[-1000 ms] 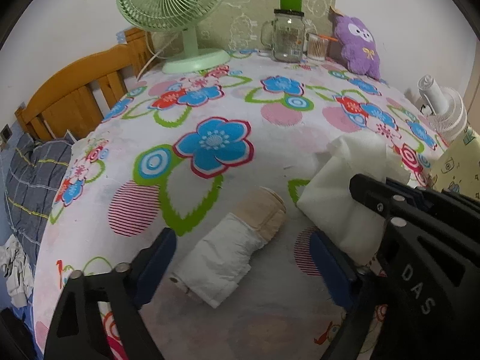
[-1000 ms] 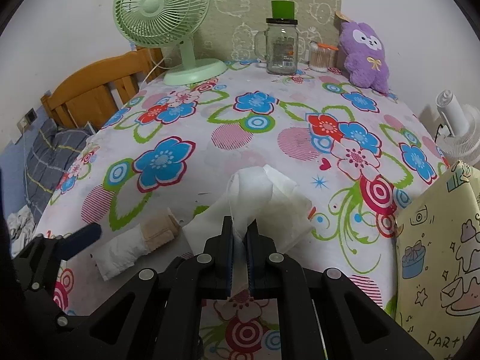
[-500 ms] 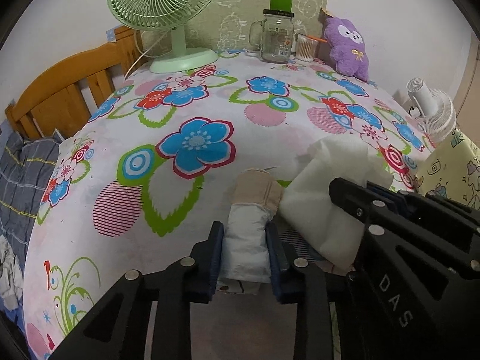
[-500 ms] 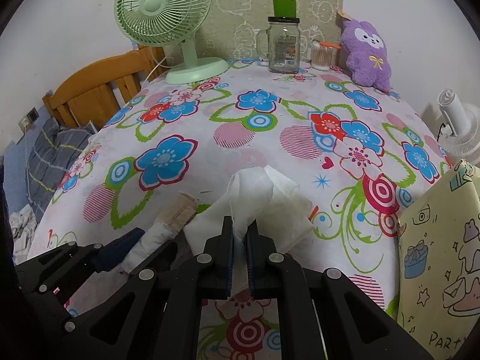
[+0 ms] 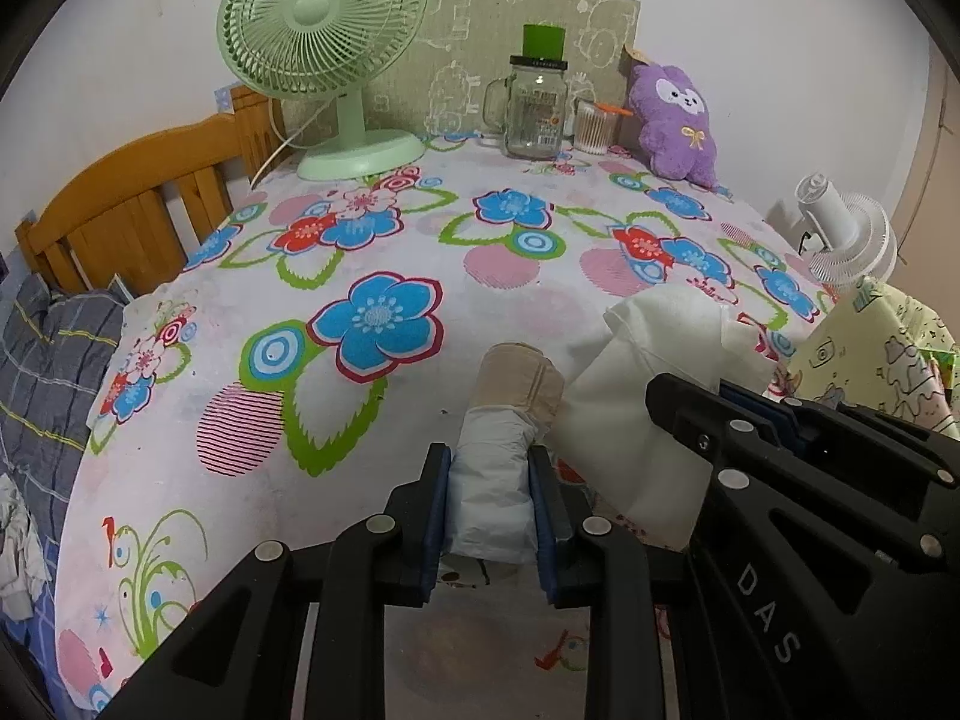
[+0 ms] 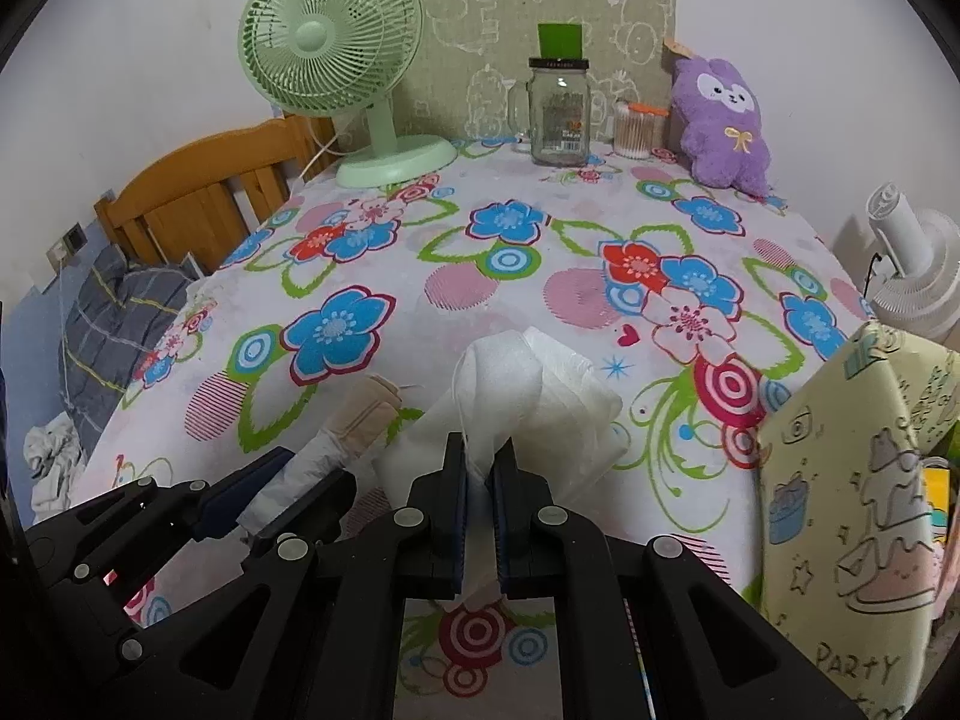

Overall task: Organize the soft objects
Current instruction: 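Carry the rolled cloth and tissue sheet in both grippers toward the paper box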

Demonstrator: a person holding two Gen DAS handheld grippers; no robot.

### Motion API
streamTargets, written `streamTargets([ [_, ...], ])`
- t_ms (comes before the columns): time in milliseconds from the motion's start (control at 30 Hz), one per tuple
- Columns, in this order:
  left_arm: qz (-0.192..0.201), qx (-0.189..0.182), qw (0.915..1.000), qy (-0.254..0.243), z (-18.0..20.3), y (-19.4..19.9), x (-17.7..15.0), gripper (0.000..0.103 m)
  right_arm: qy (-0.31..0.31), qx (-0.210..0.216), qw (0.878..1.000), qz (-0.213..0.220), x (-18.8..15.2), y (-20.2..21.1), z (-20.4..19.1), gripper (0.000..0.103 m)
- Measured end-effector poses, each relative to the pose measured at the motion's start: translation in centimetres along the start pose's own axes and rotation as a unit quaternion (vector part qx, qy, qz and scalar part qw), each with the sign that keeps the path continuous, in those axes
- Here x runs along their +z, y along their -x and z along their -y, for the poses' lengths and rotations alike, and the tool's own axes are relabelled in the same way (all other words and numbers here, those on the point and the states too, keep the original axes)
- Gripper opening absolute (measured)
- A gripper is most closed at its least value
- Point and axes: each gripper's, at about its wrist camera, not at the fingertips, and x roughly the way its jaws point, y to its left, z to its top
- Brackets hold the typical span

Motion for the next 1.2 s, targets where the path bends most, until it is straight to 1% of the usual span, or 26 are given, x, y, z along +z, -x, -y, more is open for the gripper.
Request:
streamTargets([
  [600, 0.044, 0.01, 0.999, 0.0, 2.2, 4.8, 0.7, 0.024, 0.004, 0.009, 0.999, 0.045, 0.3, 5.3, 1.0, 0.01],
  [1200, 0.092, 0.016, 0.9956, -0.006, 4.2, 9.4, 2.4, 0.024, 0.011, 0.015, 0.996, 0.09, 1.9, 10.7, 2.2, 0.01],
])
